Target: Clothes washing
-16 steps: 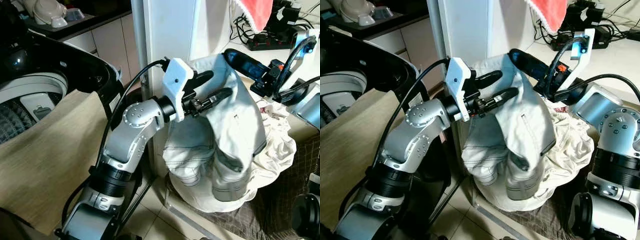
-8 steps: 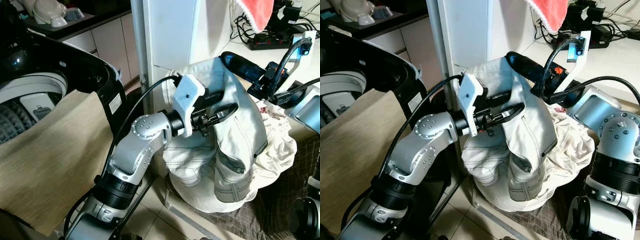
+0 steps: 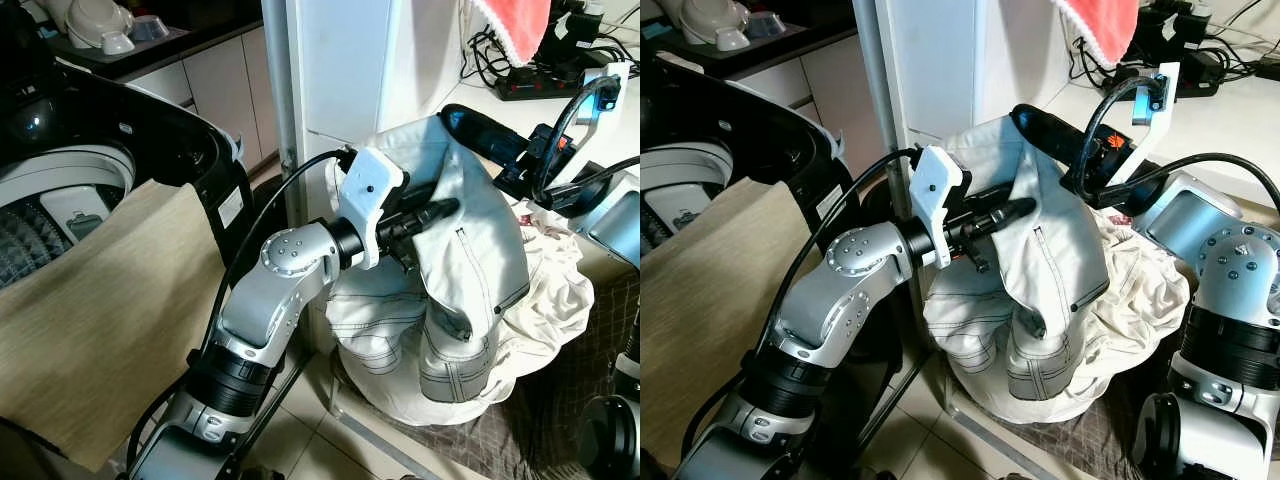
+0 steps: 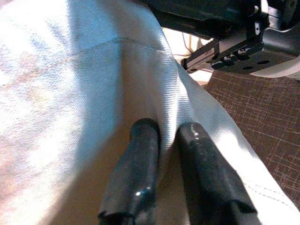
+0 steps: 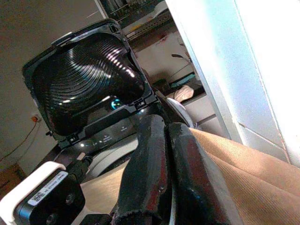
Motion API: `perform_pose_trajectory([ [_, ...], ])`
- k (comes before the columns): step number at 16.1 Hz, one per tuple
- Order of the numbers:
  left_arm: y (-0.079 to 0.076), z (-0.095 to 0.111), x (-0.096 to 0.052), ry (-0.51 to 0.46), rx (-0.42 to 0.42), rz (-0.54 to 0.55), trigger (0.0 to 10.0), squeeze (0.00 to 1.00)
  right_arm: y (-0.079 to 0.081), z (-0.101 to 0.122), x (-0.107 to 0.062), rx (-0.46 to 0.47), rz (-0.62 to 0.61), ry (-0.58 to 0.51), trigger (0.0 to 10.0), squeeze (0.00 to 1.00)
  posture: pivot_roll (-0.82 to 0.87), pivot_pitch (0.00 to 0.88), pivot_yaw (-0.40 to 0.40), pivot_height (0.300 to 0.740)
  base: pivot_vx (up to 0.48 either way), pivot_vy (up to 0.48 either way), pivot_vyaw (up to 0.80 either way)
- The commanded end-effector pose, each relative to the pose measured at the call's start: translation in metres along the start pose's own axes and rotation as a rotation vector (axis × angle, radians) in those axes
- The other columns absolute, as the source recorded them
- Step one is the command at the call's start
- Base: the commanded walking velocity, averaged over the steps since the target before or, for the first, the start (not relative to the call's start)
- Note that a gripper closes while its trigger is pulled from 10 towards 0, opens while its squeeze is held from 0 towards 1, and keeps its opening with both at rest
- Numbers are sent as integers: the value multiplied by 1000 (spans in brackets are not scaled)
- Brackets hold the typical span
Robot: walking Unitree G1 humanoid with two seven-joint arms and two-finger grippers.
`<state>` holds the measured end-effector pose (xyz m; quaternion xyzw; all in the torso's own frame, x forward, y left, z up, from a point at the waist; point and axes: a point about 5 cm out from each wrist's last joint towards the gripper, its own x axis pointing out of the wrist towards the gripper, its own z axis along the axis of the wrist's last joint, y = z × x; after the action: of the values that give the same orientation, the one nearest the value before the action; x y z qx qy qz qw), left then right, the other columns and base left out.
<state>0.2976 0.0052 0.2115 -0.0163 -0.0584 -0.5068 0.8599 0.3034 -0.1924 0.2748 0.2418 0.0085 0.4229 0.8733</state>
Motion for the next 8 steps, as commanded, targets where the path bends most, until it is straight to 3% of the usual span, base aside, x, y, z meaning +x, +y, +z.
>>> perform_pose_trajectory([
  [1, 7, 2, -1, 1, -1, 32, 0, 0, 9, 3, 1, -23, 40, -11, 0, 0, -169, 0, 75, 740, 0, 0, 0],
  [6, 13, 5, -3, -14, 1, 70, 0, 0, 8, 4, 1, -42, 27, -16, 0, 0, -166, 0, 76, 740, 0, 0, 0],
  [7, 15, 6, -3, -18, 1, 81, 0, 0, 7, 4, 1, -49, 9, -18, 4824, 671, -166, 0, 76, 740, 0, 0, 0],
  [8, 25, 12, -9, -39, 9, 130, 0, 0, 2, 4, 1, -44, -30, -23, 10000, 1000, -164, 0, 75, 740, 0, 0, 0],
])
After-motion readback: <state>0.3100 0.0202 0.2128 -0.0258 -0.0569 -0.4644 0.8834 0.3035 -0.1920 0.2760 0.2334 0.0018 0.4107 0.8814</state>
